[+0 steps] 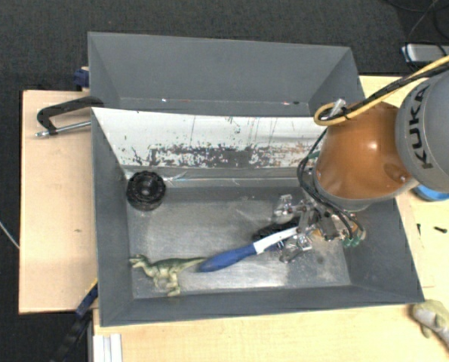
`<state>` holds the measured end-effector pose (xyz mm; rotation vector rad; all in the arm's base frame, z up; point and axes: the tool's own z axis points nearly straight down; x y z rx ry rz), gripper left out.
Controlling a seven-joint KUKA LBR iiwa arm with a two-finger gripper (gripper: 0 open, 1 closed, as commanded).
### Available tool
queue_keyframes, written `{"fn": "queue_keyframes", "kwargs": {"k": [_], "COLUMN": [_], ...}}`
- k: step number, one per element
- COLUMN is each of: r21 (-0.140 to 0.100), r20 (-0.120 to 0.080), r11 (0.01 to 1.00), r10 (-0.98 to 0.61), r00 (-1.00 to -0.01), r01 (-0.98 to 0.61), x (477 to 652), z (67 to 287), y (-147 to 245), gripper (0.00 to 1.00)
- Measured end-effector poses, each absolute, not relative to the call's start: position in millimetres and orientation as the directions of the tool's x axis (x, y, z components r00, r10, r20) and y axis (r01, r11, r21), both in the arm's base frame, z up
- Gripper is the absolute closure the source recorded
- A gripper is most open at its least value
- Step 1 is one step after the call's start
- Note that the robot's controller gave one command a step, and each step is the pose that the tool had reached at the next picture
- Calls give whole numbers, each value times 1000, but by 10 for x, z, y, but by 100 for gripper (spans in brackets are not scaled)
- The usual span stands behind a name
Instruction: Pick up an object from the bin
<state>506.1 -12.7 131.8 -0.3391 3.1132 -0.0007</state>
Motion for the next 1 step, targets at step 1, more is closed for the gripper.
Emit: {"fn": "queue_keyframes", "kwargs": {"k": [1], "r21": [-1], "r20": [-7], "r11": [977], "r10": [-215], "r00": [-977], "r01": [-215], "x": [5077], "z": [1564], "y": [-120], "gripper": [100]}}
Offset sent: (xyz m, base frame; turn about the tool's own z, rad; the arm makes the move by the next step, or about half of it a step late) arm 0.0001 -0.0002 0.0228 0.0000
